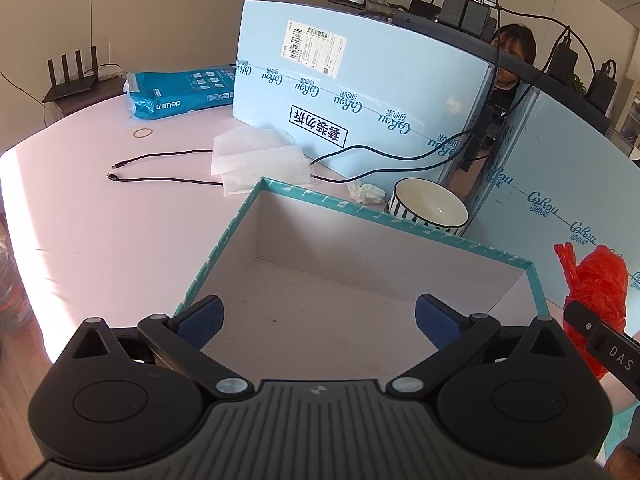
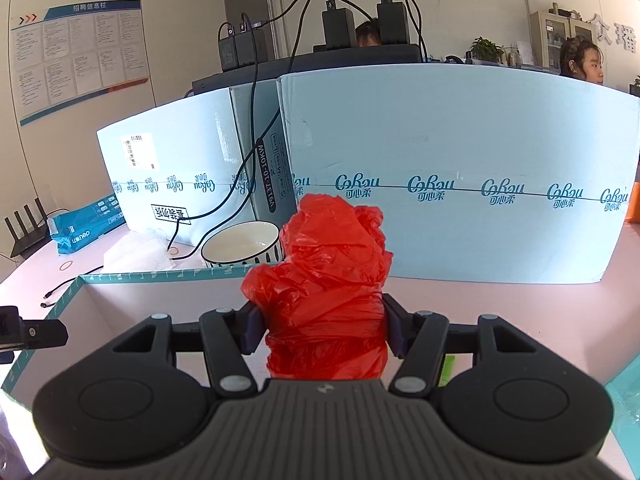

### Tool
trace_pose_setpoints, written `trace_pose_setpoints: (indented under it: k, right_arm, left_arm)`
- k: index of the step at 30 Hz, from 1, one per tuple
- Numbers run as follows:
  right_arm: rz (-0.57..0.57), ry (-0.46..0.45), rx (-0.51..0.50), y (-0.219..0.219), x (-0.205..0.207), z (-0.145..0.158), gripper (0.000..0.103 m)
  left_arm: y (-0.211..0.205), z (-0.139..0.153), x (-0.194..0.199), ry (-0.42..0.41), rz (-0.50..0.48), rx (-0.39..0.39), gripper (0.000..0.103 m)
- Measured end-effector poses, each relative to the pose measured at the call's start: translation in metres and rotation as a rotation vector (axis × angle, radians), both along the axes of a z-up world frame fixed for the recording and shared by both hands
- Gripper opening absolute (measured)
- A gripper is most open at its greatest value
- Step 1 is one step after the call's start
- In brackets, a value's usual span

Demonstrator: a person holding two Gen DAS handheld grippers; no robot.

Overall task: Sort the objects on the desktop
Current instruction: 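Carry the red bag with the right tool toward the open white box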

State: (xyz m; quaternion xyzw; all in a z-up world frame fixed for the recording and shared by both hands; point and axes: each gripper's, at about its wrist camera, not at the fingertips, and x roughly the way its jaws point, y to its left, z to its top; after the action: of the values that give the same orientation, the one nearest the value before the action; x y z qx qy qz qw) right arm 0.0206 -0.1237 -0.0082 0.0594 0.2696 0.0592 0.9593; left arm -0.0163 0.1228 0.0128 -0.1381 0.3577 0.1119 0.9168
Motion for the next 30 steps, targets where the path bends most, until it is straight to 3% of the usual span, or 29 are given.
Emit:
trace_pose_setpoints:
  k: [30]
  right_arm:
    - [0.093, 0.035, 0.012, 0.027, 0.014, -0.009, 0.062]
  left_arm:
    - [0.019, -0.008, 0.005, 0.041, 0.075, -0.004, 0.102]
